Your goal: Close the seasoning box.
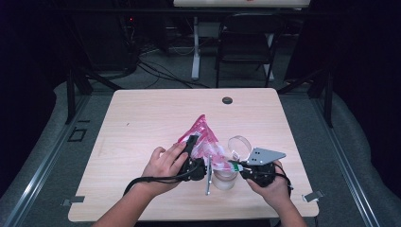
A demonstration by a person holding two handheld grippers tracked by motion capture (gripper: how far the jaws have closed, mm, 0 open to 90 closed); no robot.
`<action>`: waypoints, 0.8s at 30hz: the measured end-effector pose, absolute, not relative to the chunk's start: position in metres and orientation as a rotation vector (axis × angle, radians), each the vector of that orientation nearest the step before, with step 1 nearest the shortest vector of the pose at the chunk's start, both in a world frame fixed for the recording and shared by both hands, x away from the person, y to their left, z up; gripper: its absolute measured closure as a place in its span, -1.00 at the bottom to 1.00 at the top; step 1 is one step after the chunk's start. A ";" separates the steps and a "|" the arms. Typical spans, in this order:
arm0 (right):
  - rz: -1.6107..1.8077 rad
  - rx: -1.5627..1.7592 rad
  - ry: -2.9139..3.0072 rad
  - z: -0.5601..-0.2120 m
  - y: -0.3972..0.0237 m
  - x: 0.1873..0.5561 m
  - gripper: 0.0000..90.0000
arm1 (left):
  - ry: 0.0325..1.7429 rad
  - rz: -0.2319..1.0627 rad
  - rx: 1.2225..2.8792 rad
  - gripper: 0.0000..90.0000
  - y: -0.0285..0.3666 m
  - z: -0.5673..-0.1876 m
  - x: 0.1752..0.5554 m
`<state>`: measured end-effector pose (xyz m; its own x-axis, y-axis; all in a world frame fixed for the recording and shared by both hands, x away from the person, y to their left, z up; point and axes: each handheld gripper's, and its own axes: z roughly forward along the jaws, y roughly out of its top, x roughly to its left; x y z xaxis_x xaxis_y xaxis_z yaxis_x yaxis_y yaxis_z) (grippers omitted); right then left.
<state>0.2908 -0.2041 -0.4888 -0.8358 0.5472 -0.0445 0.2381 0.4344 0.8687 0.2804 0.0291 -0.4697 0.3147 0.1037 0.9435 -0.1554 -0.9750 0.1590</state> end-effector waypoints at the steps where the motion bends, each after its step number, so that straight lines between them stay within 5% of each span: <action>1: 1.360 0.673 2.372 -0.489 -0.204 0.291 1.00 | -0.042 1.717 2.362 0.45 0.029 -0.470 0.280; 24: 1.358 0.672 2.355 -0.488 -0.201 0.290 1.00 | 0.058 1.653 2.373 0.48 0.034 -0.478 0.280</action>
